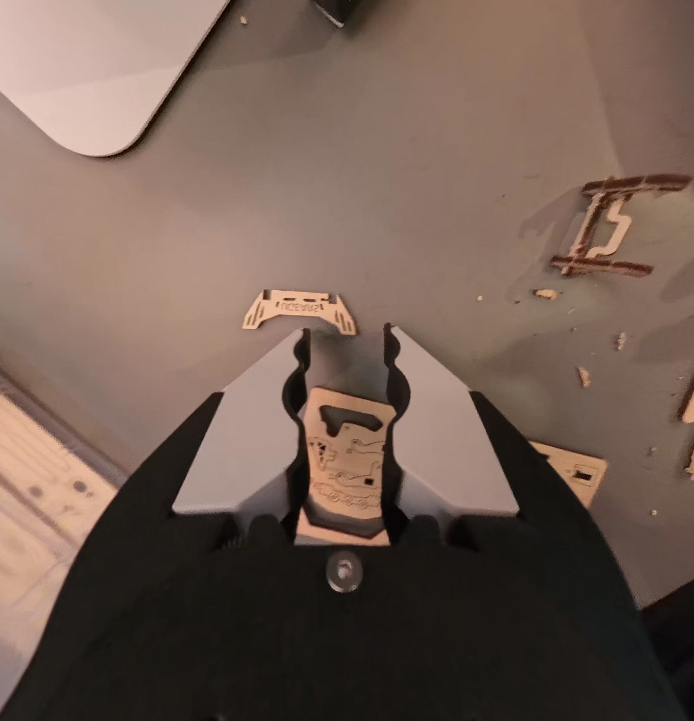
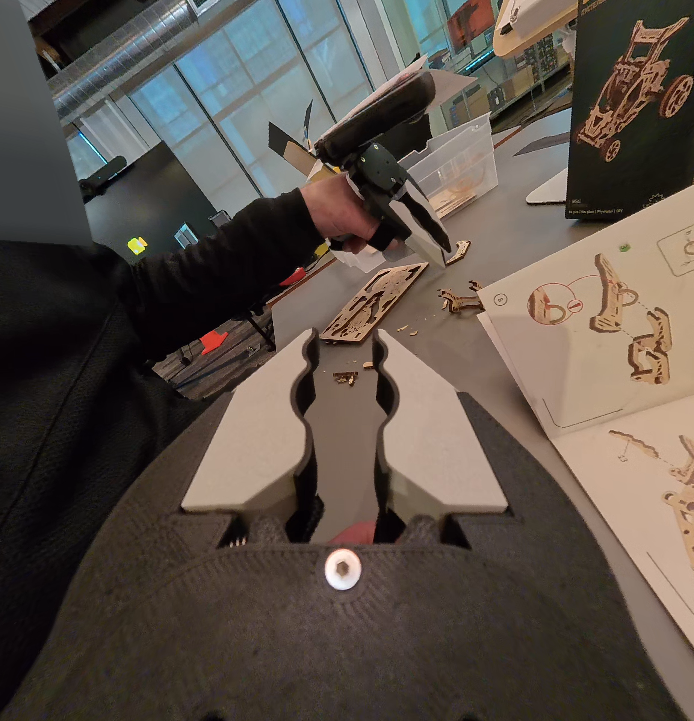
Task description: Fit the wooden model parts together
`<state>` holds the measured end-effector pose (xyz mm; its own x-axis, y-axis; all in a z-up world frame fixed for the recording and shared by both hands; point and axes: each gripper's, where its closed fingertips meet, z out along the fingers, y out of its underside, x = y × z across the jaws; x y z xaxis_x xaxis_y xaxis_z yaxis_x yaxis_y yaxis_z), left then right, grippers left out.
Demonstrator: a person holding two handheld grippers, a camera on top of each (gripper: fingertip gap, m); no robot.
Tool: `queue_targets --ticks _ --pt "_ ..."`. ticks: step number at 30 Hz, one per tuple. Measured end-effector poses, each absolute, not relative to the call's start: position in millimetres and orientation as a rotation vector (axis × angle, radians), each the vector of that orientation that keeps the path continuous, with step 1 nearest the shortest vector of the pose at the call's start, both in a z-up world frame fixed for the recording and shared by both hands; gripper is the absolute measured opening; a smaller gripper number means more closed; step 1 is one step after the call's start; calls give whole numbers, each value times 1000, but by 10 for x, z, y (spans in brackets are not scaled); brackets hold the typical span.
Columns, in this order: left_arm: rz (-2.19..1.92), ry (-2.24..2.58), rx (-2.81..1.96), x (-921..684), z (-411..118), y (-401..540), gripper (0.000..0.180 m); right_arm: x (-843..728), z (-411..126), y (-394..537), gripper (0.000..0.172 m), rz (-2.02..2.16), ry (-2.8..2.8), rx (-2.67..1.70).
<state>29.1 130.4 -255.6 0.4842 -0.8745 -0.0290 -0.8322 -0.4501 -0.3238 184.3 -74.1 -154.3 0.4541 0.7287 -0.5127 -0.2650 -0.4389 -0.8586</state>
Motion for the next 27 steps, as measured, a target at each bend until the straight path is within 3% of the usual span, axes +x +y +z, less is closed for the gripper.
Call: queue_targets --ticks 5,14,21,27 --pt "-182 1385 -2467 307 -2594 1333 6 1836 -1545 -734 25 1198 -411 -1666" --pt "-321 1248 -2424 331 -2477 1288 5 1848 -1533 -717 25 1171 -408 -1658" --pt "-1288 957 -2044 1047 -1435 504 5 1782 -1526 -548 24 835 -494 -1648" --pt "-1835 639 -1841 1490 -998 -187 5 1683 -1386 -355 25 207 -652 -1513"
